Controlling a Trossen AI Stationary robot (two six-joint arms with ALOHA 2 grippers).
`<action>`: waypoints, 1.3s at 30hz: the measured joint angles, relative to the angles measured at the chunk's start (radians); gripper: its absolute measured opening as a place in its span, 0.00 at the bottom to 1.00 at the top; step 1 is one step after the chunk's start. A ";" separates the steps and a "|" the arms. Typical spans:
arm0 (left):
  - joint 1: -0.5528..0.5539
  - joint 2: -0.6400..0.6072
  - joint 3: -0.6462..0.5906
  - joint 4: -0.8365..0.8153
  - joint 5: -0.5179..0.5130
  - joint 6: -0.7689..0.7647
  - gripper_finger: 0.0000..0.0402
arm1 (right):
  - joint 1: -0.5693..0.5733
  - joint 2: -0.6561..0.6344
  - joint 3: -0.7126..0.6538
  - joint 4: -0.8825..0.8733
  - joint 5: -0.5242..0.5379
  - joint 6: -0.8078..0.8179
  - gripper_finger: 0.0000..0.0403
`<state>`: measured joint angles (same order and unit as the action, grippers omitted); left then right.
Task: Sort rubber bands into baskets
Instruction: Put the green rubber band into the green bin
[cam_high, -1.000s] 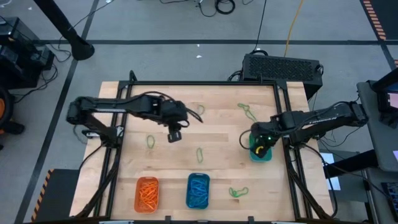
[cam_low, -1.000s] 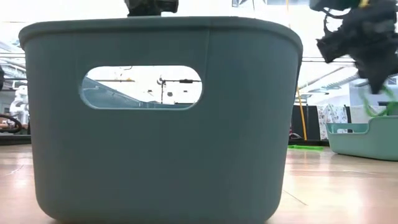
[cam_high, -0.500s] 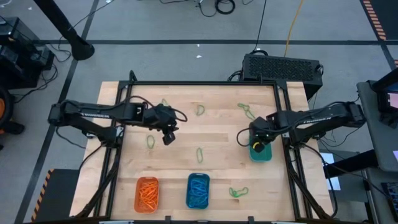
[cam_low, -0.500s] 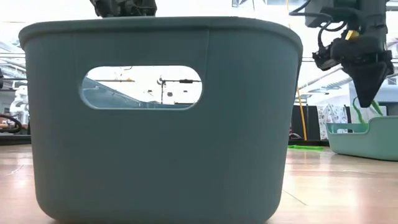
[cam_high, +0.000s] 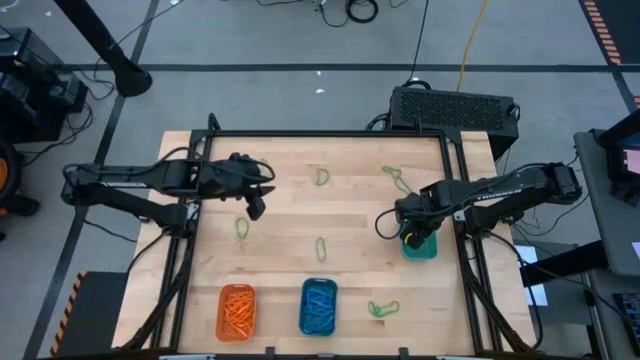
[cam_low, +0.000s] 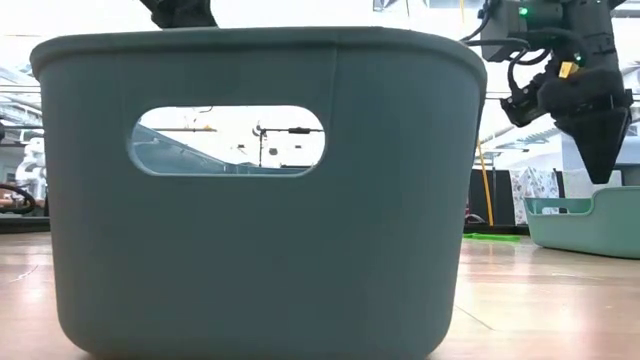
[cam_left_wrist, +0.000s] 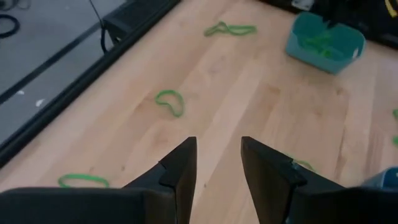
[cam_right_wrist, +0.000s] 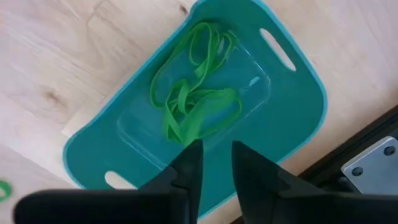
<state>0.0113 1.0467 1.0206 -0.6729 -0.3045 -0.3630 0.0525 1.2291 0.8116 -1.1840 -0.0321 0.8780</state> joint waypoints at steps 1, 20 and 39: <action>0.000 -0.008 0.000 -0.005 -0.010 -0.007 0.33 | 0.000 0.000 0.000 -0.002 0.000 0.000 0.20; -0.001 -0.021 -0.017 -0.117 -0.084 -0.082 0.33 | -0.099 0.000 0.181 0.003 0.015 -0.101 0.26; -0.068 0.001 -0.099 0.149 0.107 -0.233 0.33 | -0.650 0.264 0.255 0.205 0.164 -0.511 0.40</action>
<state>-0.0564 1.0480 0.9218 -0.5243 -0.1974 -0.5964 -0.5972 1.4928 1.0668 -0.9792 0.1314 0.3665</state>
